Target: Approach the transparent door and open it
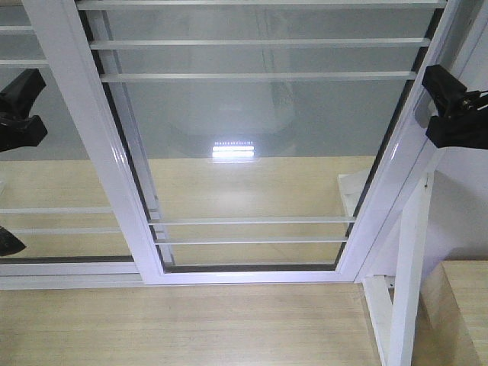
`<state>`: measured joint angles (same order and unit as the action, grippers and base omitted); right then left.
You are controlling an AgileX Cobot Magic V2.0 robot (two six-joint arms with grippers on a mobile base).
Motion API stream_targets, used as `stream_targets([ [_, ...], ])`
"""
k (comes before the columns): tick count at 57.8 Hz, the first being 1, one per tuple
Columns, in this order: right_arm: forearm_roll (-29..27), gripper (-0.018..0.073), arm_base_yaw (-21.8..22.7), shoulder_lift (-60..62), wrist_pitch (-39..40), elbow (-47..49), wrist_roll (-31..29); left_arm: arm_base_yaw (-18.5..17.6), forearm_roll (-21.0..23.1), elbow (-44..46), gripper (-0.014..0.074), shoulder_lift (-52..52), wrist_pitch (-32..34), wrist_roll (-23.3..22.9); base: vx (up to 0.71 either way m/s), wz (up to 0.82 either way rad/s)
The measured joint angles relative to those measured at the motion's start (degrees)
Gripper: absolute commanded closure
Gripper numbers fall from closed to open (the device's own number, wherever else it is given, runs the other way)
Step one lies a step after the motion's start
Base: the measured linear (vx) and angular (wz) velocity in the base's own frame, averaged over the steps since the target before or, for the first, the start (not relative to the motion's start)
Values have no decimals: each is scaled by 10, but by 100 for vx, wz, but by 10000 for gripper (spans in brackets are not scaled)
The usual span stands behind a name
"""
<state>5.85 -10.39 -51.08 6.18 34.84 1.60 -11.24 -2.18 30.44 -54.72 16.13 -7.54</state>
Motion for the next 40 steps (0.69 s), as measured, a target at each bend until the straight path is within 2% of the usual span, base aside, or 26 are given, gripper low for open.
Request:
stream_targets([
  [7, -1, -7, 24, 0, -3, 0, 0, 0, 0, 0, 29, 0, -12, 0, 0, 0],
  [19, -33, 25, 112, -1, -28, 0, 0, 0, 0, 0, 31, 0, -33, 0, 0, 0],
  [26, -41, 52, 150, -14, -26, 0, 0, 0, 0, 0, 31, 0, -40, 0, 0, 0],
  [40, -42, 93, 173, -102, 16, 29, 0, 0, 0, 0, 31, 0, -44, 0, 0, 0],
])
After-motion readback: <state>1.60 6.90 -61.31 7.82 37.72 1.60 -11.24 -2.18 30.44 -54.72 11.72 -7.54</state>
